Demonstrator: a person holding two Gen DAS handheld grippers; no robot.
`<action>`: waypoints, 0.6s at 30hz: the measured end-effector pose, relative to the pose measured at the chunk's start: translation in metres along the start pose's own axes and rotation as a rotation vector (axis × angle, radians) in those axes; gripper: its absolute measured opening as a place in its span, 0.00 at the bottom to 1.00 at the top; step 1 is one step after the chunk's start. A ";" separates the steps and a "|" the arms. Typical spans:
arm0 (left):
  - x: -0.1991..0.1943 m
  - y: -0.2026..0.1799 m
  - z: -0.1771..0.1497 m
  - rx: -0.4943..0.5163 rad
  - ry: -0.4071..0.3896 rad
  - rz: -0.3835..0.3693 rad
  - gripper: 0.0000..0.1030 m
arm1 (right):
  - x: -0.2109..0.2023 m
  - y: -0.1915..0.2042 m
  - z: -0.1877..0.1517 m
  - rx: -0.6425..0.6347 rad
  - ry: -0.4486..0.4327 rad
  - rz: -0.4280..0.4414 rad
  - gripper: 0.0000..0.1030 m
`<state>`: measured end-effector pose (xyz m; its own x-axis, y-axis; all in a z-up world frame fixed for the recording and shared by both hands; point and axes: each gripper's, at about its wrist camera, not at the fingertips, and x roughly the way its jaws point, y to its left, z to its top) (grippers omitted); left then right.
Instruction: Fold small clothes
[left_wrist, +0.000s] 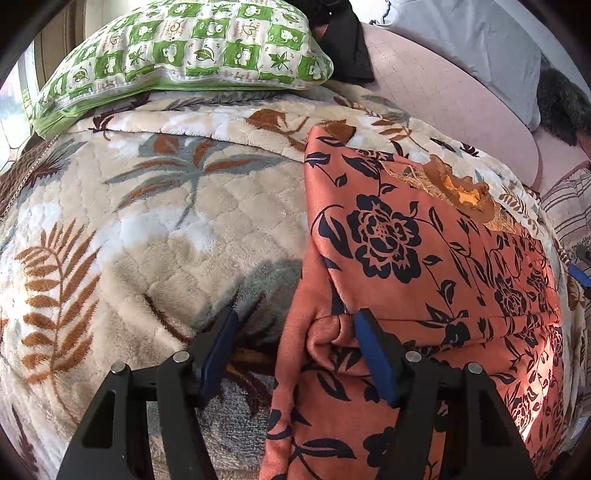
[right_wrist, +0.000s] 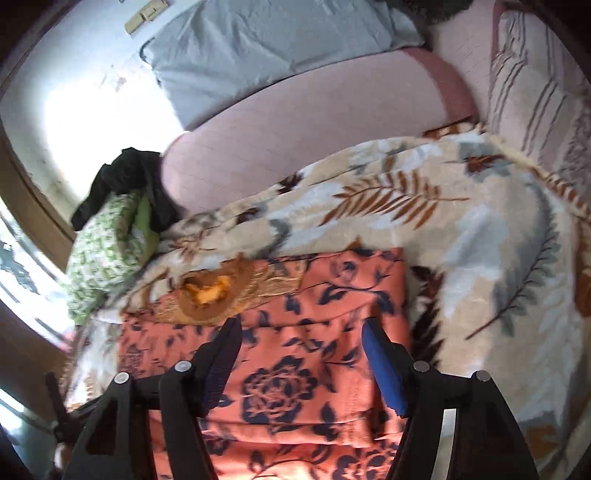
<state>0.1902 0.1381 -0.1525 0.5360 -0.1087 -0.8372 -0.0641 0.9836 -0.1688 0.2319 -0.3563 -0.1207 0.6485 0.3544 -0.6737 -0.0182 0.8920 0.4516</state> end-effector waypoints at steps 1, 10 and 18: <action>-0.005 -0.001 0.000 0.000 -0.013 -0.003 0.65 | 0.011 -0.003 0.000 0.016 0.044 0.000 0.69; -0.044 0.011 -0.020 -0.001 -0.089 0.002 0.65 | 0.067 -0.012 0.006 -0.076 0.176 -0.219 0.05; -0.068 0.022 -0.054 -0.048 -0.078 -0.031 0.65 | 0.079 -0.018 -0.008 -0.209 0.153 -0.361 0.14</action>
<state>0.1068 0.1595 -0.1279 0.6018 -0.1260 -0.7886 -0.0854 0.9717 -0.2204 0.2775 -0.3419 -0.1869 0.5217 0.0327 -0.8525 0.0257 0.9982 0.0541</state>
